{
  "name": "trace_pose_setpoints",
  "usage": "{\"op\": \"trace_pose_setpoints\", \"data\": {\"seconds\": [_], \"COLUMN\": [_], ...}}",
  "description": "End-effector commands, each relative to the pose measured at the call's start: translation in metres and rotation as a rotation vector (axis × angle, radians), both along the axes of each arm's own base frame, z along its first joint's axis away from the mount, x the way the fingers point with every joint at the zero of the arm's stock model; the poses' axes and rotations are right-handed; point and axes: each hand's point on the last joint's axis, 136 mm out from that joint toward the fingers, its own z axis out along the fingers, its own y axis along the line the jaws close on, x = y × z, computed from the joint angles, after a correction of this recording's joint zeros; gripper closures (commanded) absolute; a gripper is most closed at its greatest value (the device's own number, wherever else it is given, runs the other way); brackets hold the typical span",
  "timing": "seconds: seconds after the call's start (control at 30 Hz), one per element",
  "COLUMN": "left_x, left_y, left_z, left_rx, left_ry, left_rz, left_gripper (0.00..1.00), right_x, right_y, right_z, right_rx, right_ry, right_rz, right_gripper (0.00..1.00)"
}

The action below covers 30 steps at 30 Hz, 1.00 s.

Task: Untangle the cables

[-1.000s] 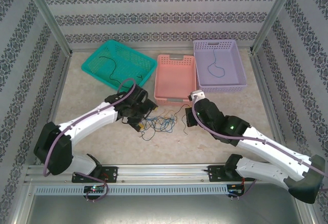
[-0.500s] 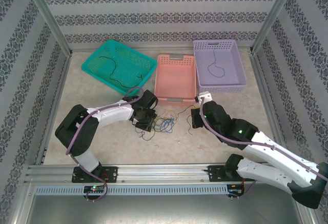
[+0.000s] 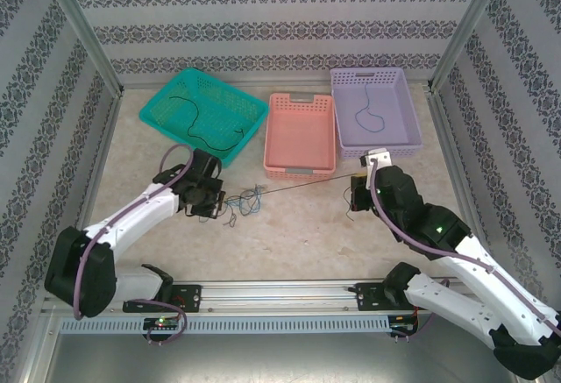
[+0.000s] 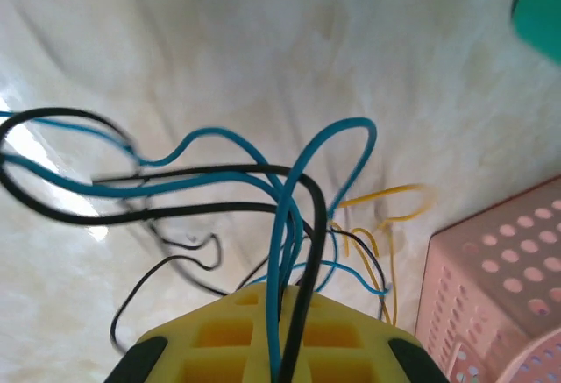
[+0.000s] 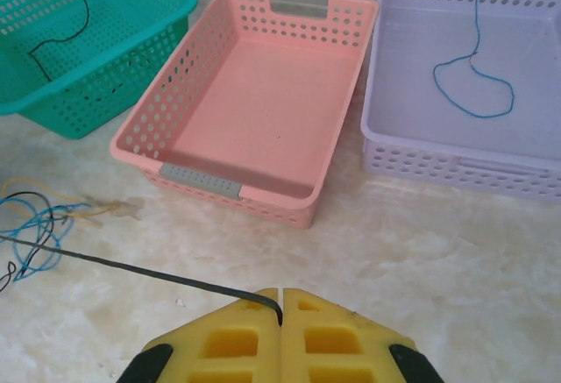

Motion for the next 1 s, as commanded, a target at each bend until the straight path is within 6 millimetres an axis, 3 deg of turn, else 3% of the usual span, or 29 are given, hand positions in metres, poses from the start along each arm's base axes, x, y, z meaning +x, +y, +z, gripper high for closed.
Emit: {"op": "trace_pose_setpoints", "data": {"seconds": [0.0, 0.13, 0.27, 0.4, 0.47, 0.53, 0.77, 0.87, 0.97], "left_x": [-0.059, -0.063, -0.064, -0.064, -0.063, -0.062, -0.056, -0.036, -0.045], "left_y": [0.077, 0.090, 0.096, 0.101, 0.104, 0.105, 0.103, 0.075, 0.033], "left_z": [-0.035, -0.034, -0.037, -0.036, -0.036, -0.038, -0.041, -0.029, -0.011], "left_rx": [0.275, 0.269, 0.267, 0.279, 0.287, 0.282, 0.251, 0.126, -0.010], "left_ry": [0.222, 0.214, 0.220, 0.228, 0.226, 0.229, 0.226, 0.142, 0.159], "left_rz": [0.065, 0.084, 0.082, 0.078, 0.077, 0.075, 0.044, -0.021, -0.045], "left_gripper": [0.96, 0.93, 0.93, 0.83, 0.85, 0.94, 0.97, 0.82, 0.47], "right_x": [0.013, 0.019, 0.021, 0.020, 0.020, 0.020, 0.023, 0.025, 0.026], "right_y": [-0.034, -0.031, -0.014, -0.018, -0.023, -0.027, -0.034, -0.027, -0.022], "right_z": [0.049, 0.055, 0.041, 0.031, 0.032, 0.032, 0.040, 0.037, 0.030], "right_rx": [-0.022, -0.018, 0.002, 0.004, -0.008, -0.034, -0.072, -0.058, -0.043], "right_ry": [-0.142, -0.147, -0.082, -0.066, -0.071, -0.067, -0.072, -0.048, -0.026], "right_rz": [-0.142, -0.129, -0.064, -0.096, -0.117, -0.132, -0.159, -0.132, -0.122], "right_gripper": [1.00, 1.00, 1.00, 1.00, 1.00, 1.00, 1.00, 1.00, 1.00]}}
